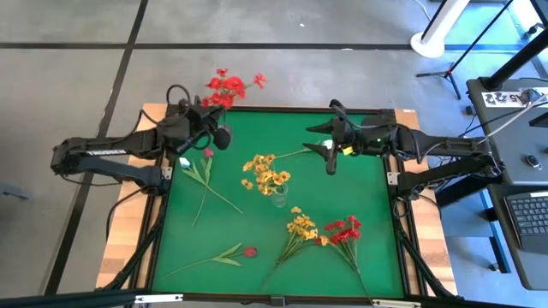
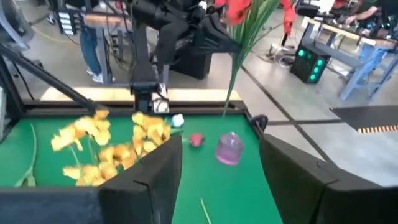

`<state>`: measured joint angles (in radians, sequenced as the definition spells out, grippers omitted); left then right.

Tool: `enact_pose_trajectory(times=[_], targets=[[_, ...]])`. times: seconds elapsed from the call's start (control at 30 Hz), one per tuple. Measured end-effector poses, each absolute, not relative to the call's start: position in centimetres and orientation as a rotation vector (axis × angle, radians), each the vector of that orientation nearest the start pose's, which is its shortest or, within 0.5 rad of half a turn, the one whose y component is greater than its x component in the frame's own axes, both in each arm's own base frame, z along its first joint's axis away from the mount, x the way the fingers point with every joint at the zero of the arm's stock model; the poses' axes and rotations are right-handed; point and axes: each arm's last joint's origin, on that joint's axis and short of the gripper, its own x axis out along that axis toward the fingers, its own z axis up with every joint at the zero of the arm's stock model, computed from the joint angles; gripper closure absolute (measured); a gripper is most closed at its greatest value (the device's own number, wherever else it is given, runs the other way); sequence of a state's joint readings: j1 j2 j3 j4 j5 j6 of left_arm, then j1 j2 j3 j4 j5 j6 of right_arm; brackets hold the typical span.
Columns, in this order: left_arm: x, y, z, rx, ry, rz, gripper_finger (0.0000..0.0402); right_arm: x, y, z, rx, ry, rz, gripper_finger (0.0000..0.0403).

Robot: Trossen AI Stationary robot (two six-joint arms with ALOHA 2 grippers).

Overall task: Sort flowers into vase by color
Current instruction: Put the top red flower into the violet vase

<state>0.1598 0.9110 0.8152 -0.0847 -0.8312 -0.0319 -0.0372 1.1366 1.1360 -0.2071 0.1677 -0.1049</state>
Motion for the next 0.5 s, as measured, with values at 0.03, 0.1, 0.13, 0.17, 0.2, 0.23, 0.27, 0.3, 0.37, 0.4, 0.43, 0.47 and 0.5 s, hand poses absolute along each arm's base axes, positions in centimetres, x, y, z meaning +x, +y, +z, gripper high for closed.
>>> enact_pose_trajectory(times=[0.03,0.1,0.13,0.17,0.2,0.23,0.27,0.3,0.37,0.4,0.43,0.47,0.5], targets=[[18.5,5.6,32.6,0.021,0.132,1.016,0.0401,24.8,-1.4,38.0,-0.118,0.229,-0.194,0.0195],[17.8,6.3,30.9,0.008,0.101,1.059,0.0401,24.9,-1.2,37.3,-0.109,0.249,-0.181,0.0200],[17.5,6.7,30.2,0.001,0.086,1.075,0.0401,24.8,-0.9,36.9,-0.099,0.253,-0.167,0.0203],[17.2,7.0,29.7,-0.009,0.065,1.083,0.0401,24.7,-0.6,36.5,-0.090,0.259,-0.150,0.0205],[16.9,7.3,29.2,-0.020,0.051,1.086,0.0401,24.5,-0.2,36.2,-0.084,0.260,-0.129,0.0208],[16.5,7.5,28.7,-0.027,0.048,1.082,0.0402,24.2,0.4,35.9,-0.082,0.250,-0.108,0.0211],[16.2,7.8,28.4,-0.036,0.042,1.074,0.0402,23.7,0.9,35.6,-0.083,0.235,-0.096,0.0213],[15.9,8.1,28.2,-0.049,0.034,1.067,0.0401,23.3,1.3,35.3,-0.085,0.214,-0.096,0.0216],[15.4,8.7,27.9,-0.067,0.028,1.051,0.0401,22.2,1.7,35.2,-0.079,0.139,-0.099,0.0221],[15.1,9.1,27.8,-0.080,0.022,1.046,0.0401,21.6,1.8,34.8,-0.076,0.117,-0.105,0.0223],[14.9,9.4,27.6,-0.093,0.020,1.038,0.0401,21.1,1.7,34.5,-0.072,0.089,-0.119,0.0224],[14.7,9.8,27.5,-0.110,0.023,1.030,0.0401,20.7,1.6,34.2,-0.065,0.054,-0.123,0.0225],[14.6,10.1,27.4,-0.124,0.026,1.020,0.0401,20.2,1.6,33.7,-0.059,0.035,-0.125,0.0226]])
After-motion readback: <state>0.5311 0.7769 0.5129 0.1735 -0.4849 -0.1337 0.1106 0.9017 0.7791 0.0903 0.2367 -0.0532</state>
